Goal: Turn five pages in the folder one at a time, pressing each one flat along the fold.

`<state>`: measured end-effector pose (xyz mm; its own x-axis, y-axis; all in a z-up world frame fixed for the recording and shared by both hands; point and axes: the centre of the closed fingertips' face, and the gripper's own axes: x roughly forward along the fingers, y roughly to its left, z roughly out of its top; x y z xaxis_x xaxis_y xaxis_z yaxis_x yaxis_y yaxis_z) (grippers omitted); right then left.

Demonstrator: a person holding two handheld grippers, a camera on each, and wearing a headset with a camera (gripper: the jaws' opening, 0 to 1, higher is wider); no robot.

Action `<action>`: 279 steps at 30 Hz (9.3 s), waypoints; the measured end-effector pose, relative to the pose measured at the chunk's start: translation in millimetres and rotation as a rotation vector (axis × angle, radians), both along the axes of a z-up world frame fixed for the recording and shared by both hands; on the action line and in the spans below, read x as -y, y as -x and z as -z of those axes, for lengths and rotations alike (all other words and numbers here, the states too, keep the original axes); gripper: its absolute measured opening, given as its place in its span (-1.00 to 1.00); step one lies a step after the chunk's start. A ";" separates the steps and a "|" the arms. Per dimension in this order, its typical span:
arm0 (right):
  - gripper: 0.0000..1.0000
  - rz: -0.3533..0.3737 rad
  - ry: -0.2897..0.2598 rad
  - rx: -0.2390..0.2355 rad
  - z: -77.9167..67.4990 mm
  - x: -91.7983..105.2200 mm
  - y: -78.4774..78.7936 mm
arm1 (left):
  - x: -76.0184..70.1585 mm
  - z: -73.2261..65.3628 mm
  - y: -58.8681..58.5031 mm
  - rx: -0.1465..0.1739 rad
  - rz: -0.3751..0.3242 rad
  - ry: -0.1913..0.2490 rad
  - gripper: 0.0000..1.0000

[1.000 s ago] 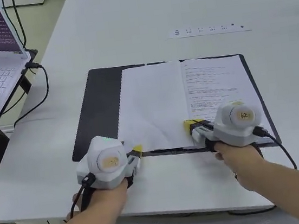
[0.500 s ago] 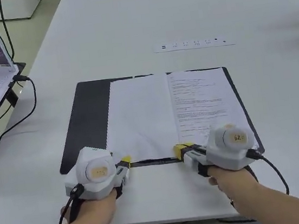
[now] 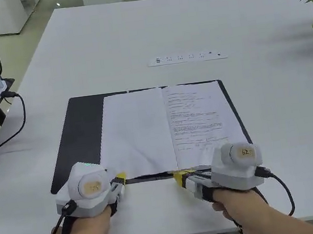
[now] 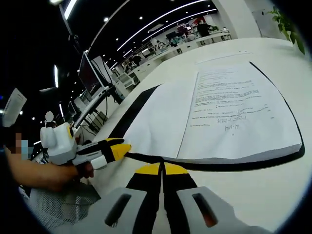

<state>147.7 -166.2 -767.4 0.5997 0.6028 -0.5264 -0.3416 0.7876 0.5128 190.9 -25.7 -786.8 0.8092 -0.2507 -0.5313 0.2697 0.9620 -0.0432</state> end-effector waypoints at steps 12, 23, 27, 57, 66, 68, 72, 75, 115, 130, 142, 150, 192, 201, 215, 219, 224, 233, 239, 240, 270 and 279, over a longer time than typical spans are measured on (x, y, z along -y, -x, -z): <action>-1.00 0.174 -0.184 -0.035 -59.9 18.5 11.9 | 2.2 -1.0 -1.7 -0.082 -0.003 0.021 -0.46; -1.00 0.361 -0.135 0.070 -115.1 96.3 -3.4 | 19.4 -56.6 4.6 -0.111 -0.013 0.196 -0.16; -1.00 0.407 -0.124 0.077 -122.2 115.7 -4.4 | 18.7 -88.4 8.9 -0.069 -0.031 0.270 -0.08; 0.66 0.240 0.220 0.167 -125.6 133.5 2.1 | -14.4 -138.0 48.8 -0.017 -0.020 0.175 0.95; 1.00 0.182 0.254 0.154 -120.0 134.1 5.8 | -28.4 -143.5 60.4 -0.020 -0.013 0.088 0.98; 1.00 0.185 0.250 0.159 -121.7 135.1 6.9 | -30.8 -145.8 62.1 -0.017 -0.014 0.080 0.98; 1.00 0.186 0.247 0.171 -125.1 135.1 9.4 | -36.8 -152.8 66.6 -0.004 -0.017 0.065 0.98; 1.00 0.185 0.232 0.163 -124.9 133.1 11.1 | -40.9 -156.2 70.1 -0.002 -0.025 0.060 0.98; 0.90 0.184 0.096 0.173 -129.8 130.0 28.2 | 62.7 -133.8 28.9 -0.054 0.150 0.033 0.60; 0.87 0.214 0.040 0.188 -136.4 140.3 30.8 | 139.4 -110.2 -0.5 -0.056 0.274 0.024 0.49; 0.87 0.226 0.000 0.193 -138.8 145.1 33.4 | 199.4 -82.1 -14.5 -0.058 0.383 0.006 0.39; 0.86 0.233 -0.005 0.191 -136.9 150.6 33.2 | 230.6 -54.7 -25.8 -0.082 0.417 -0.005 0.28; 0.82 0.251 -0.035 0.142 -118.4 156.7 26.2 | 260.7 -7.5 -41.4 0.049 0.356 0.025 -0.19; 0.81 0.241 -0.034 0.123 -112.4 154.8 25.2 | 257.6 -7.8 -44.2 0.054 0.335 0.044 -0.30; 0.78 0.233 -0.052 0.099 -104.4 152.1 17.2 | 250.0 -9.7 -47.8 0.008 0.282 0.145 -0.45; 0.77 0.227 -0.054 0.081 -96.5 152.0 12.8 | 246.4 -7.0 -49.7 0.013 0.319 0.078 -0.64; 0.77 0.233 -0.061 0.070 -90.0 154.9 4.4 | 244.8 -5.9 -51.2 0.023 0.324 0.046 -0.74; 0.76 0.234 -0.071 0.057 -85.8 154.1 0.4 | 246.0 -5.8 -51.6 0.048 0.346 -0.010 -0.87; 0.75 0.223 -0.080 0.044 -80.9 148.3 -2.9 | 245.7 -6.0 -52.0 0.040 0.341 0.007 -0.91; 0.75 0.222 -0.081 0.044 -80.2 147.2 -4.2 | 246.2 -5.9 -51.8 0.040 0.344 0.007 -0.93; 0.29 0.301 -0.147 -0.117 -16.6 147.0 -31.6 | 246.7 -5.9 -52.3 0.035 0.327 0.065 -1.00; -0.08 0.364 -0.142 -0.150 -6.3 160.8 -32.8 | 246.6 -5.6 -52.1 0.037 0.328 0.070 -1.00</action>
<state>180.5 -327.0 -761.1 0.7100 0.4391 -0.5506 0.0323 0.7608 0.6482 243.0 -272.3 -781.2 0.6976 -0.5357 -0.4757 0.5670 0.8187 -0.0906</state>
